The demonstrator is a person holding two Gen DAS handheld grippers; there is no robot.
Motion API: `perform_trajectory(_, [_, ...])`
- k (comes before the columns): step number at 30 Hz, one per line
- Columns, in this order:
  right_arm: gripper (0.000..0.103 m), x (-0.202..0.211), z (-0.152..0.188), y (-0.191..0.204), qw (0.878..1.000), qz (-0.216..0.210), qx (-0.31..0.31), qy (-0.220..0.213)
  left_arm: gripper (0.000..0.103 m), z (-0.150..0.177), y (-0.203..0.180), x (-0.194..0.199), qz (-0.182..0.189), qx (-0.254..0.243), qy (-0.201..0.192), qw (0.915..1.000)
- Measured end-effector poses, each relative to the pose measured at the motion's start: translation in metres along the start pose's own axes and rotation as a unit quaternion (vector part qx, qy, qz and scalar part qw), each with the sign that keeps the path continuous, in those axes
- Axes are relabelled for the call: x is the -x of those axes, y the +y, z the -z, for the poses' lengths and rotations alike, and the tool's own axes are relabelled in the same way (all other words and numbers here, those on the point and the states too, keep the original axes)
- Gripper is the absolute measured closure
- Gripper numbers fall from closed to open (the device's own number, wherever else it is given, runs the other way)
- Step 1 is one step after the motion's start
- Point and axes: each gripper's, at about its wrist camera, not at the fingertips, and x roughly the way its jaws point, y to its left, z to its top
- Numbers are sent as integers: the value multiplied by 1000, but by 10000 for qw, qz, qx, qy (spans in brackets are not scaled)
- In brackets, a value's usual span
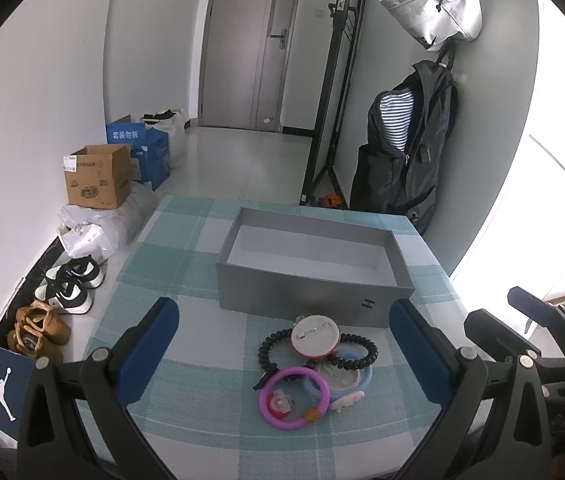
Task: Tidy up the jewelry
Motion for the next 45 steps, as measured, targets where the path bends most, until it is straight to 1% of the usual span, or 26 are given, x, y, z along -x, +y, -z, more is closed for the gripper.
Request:
perform_trajectory(6, [0,-1,0,0,10000,-6,2,0,1,0,1,-3,-17,-33,53,10000])
perform_trajectory(11, [0,-4,0,1,10000,30,17,31,1,1,5,-7,-31,-49,309,9995])
perform_trajectory(13, [0,-6,-1,2,10000,57,25,62,1,2,9,-9,7,-31,499,9987])
perform_trajectory(14, [0,-7,-1,3,9999,69,27,71,1,4,11,-11,37,-34,505,9987])
perform_trajectory(16, [0,-10,-2,4,9998,135,45,102,1,7,16,-15,350,32,762,9965])
perform_trajectory(17, [0,-11,-1,4,9998,162,51,121,1,9,18,-17,385,51,987,9944])
perform_trajectory(19, [0,-14,-3,4,9997,185,33,167,1,14,22,-20,482,9,1175,9919])
perform_trajectory(22, [0,-19,-6,1,9996,200,-13,207,1,24,25,-25,687,45,1585,9850])
perform_trajectory(26, [0,-28,-10,-6,9993,212,-124,291,1,32,26,-33,788,103,1934,9779])
perform_trajectory(28, [0,-32,-11,-9,9991,190,-193,324,9,32,26,-37,728,32,2059,9759])
perform_trajectory(31, [0,-35,-12,-11,9990,162,-211,346,10,35,21,-41,719,-117,2188,9731])
perform_trajectory(34, [0,-36,-13,-11,9990,124,-216,360,10,36,15,-40,726,-298,2205,9722])
perform_trajectory(36, [0,-36,-13,-12,9990,99,-235,362,10,40,14,-41,634,-489,2196,9723])
perform_trajectory(37, [0,-35,-13,-12,9990,90,-245,364,16,41,13,-42,568,-591,2228,9714])
perform_trajectory(38, [0,-35,-13,-12,9990,86,-254,361,18,41,12,-43,508,-660,2227,9713])
perform_trajectory(39, [0,-35,-14,-12,9990,82,-264,358,23,40,9,-43,462,-770,2194,9715])
perform_trajectory(41, [0,-34,-14,-13,9989,64,-293,354,26,42,12,-47,440,-897,2172,9710])
perform_trajectory(43, [0,-34,-14,-14,9989,57,-303,350,34,42,12,-45,454,-941,2144,9711])
perform_trajectory(44, [0,-34,-14,-14,9989,63,-300,354,37,42,12,-45,455,-978,2126,9712])
perform_trajectory(45, [0,-33,-14,-14,9989,60,-304,359,45,42,12,-43,488,-996,2111,9712])
